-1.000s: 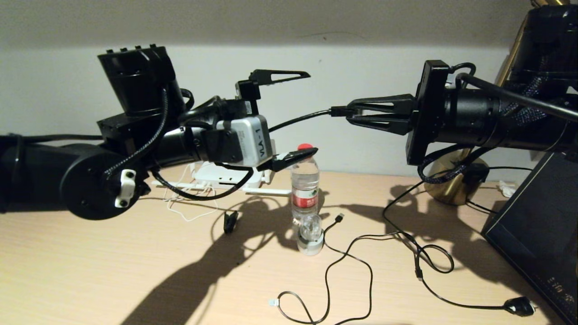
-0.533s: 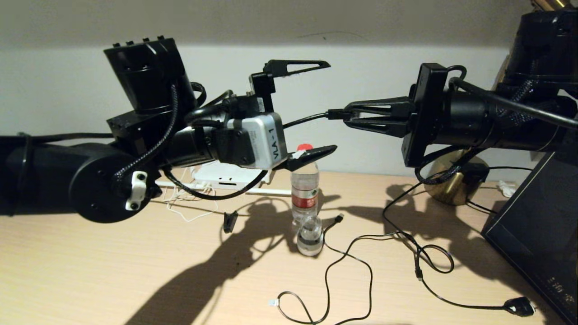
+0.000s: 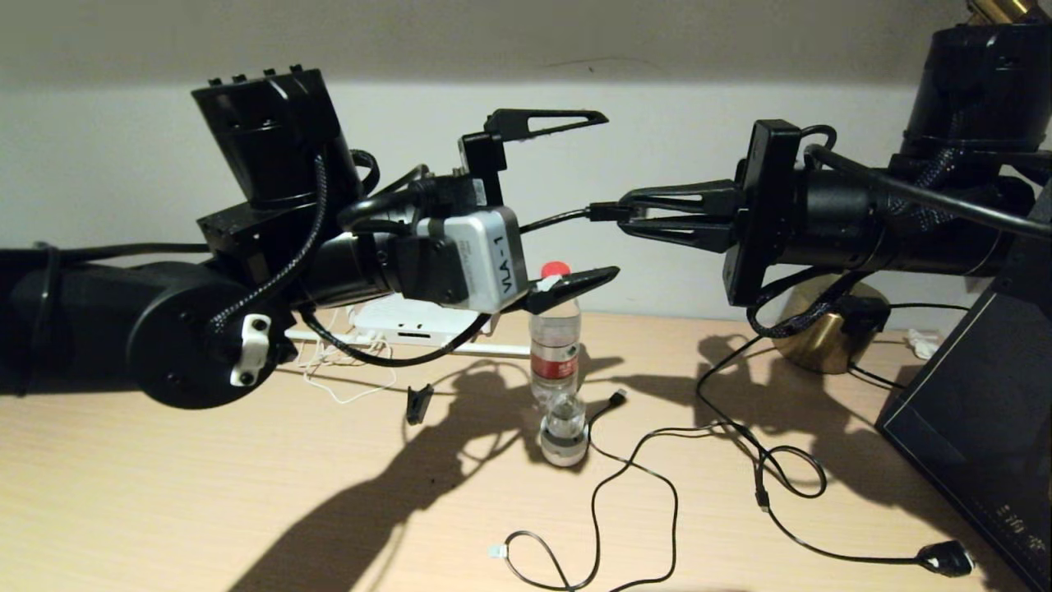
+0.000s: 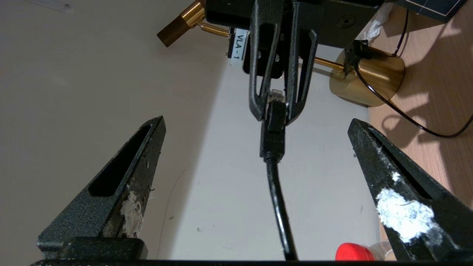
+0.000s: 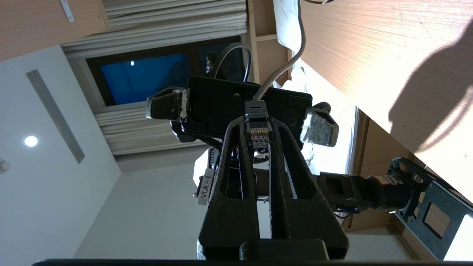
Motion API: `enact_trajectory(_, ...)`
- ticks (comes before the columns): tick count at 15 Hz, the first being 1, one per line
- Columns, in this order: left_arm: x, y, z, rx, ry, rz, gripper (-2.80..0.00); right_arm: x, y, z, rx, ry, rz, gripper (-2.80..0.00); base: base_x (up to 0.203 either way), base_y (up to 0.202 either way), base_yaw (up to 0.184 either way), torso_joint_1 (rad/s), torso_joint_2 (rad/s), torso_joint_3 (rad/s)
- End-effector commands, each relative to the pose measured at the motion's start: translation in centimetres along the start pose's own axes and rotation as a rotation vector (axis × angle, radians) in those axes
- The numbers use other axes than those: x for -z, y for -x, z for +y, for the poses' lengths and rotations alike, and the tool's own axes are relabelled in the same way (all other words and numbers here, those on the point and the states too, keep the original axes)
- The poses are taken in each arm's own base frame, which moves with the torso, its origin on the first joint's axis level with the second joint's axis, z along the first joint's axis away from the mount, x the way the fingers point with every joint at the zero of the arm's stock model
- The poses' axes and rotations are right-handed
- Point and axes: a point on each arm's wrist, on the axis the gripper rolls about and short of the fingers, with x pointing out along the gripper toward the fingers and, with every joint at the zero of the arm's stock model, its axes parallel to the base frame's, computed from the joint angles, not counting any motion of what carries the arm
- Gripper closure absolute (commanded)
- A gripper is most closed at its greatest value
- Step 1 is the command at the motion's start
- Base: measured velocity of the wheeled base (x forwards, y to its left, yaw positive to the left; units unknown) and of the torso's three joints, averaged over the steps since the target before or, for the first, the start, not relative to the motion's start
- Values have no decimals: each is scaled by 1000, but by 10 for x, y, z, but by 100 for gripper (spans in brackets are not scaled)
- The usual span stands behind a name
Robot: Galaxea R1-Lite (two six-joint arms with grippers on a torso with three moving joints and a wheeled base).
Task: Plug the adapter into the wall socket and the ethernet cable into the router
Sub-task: Hand it to the other hand
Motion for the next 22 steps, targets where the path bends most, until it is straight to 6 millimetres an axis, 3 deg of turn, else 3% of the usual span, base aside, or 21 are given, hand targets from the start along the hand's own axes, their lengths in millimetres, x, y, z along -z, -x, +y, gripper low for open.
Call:
enact_trajectory(1, -1, 1, 0, -2, -10, -5, -280, 1, 0, 0, 0, -8, 6, 0, 0, 0, 0, 0, 0, 0)
enact_trajectory(3, 0, 1, 0, 1, -8, -4, -280, 2, 1, 1, -3, -14, 9, 0, 0, 0, 0, 0, 0, 0)
enact_trajectory(4, -1, 0, -1, 2, -7, -5, 0, 2, 1, 1, -4, -13, 9, 0, 0, 0, 0, 0, 0, 0)
enact_trajectory(13, -10, -3, -11, 27, 25, -31, 0, 2, -1, 2, -5, -26, 13, 0, 0, 0, 0, 0, 0, 0)
enact_trajectory(22, -14, -1, -6, 13, 26, -35, 0, 2, -1, 0, -1, -33, 13, 0, 0, 0, 0, 0, 0, 0)
